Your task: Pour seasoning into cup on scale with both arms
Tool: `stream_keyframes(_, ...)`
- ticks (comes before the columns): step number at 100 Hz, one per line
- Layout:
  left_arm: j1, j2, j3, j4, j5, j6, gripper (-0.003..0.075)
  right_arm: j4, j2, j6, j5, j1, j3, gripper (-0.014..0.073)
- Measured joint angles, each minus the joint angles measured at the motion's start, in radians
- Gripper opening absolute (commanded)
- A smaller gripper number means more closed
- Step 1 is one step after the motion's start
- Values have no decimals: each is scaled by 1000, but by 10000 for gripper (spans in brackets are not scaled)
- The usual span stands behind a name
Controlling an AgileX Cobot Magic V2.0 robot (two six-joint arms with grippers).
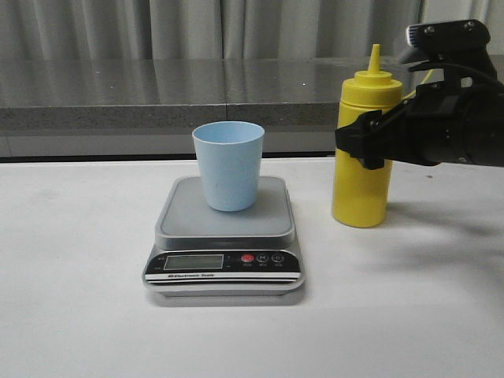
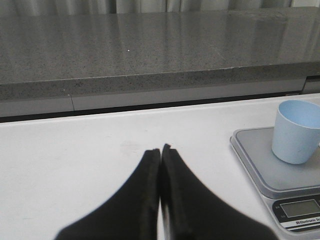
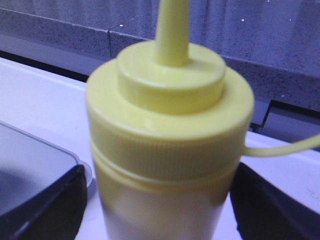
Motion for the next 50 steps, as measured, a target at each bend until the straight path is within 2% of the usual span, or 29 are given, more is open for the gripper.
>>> stream_keyframes(11,0,0,0,0,0,0,-20,0,-63,0,1,0,55,549)
stream_keyframes(18,0,0,0,0,0,0,-20,0,-113,0,1,0,96,449)
stream_keyframes(39,0,0,0,0,0,0,-20,58,-275,0,11,0,219,-71)
stream_keyframes(50,0,0,0,0,0,0,-20,121,-364,0,58,0,275,-61)
